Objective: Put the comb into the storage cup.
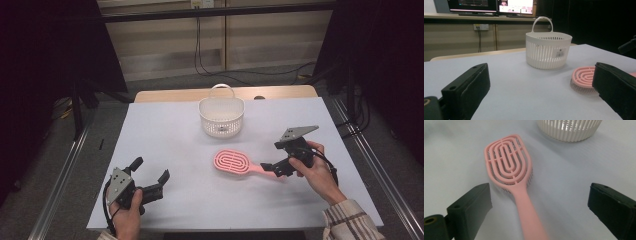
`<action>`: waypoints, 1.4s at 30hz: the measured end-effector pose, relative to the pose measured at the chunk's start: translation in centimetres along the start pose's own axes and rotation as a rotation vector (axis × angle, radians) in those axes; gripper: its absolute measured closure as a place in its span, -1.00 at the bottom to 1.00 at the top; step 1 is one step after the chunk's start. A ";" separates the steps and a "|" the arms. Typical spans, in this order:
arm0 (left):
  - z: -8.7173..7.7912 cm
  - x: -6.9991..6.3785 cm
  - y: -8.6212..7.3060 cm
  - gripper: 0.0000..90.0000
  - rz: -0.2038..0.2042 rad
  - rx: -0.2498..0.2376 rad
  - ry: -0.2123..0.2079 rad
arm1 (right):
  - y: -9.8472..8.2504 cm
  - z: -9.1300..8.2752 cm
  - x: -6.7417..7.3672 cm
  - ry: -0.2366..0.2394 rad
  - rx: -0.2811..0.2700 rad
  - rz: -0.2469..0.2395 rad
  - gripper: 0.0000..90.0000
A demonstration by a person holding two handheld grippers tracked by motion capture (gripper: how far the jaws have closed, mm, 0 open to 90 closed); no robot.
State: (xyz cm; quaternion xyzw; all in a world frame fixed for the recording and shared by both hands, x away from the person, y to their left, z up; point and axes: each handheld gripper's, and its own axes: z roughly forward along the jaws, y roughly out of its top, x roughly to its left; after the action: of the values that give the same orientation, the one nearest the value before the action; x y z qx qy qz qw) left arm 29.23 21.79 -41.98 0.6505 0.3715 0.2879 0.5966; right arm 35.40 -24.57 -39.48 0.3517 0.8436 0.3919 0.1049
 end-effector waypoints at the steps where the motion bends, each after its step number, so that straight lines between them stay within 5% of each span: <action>1: 0.0 0.0 0.0 -0.96 -0.002 -0.001 -0.002 | 0.1 0.1 0.1 0.003 0.010 0.001 -0.86; 8: 0.0 0.0 0.0 -0.96 0.000 0.005 0.000 | 0.2 0.5 0.0 -0.062 0.069 -0.016 -0.74; 13: 0.1 0.0 -0.1 -0.96 0.011 0.015 -0.001 | 0.2 1.1 -0.3 0.016 0.089 -0.044 -0.76; 23: 0.1 0.0 0.0 -0.96 0.013 0.010 0.005 | 1.5 2.9 0.9 0.060 0.117 -0.101 -0.92; 30: 0.1 -0.1 0.0 -0.96 0.014 0.008 -0.002 | 2.9 4.0 0.8 0.092 0.136 -0.096 -0.86; 36: 0.1 0.0 0.0 -0.96 0.013 0.009 -0.001 | 3.9 5.0 1.0 0.097 0.185 -0.118 -0.88; 42: 0.1 0.0 0.0 -0.96 0.012 0.010 0.000 | 4.7 5.9 1.4 0.109 0.178 -0.160 -0.89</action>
State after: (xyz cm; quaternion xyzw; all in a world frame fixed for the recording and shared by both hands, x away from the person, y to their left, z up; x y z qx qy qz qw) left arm 29.29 21.77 -42.00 0.6557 0.3689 0.2897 0.5916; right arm 39.46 -18.08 -39.88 0.2694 0.9049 0.3244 0.0579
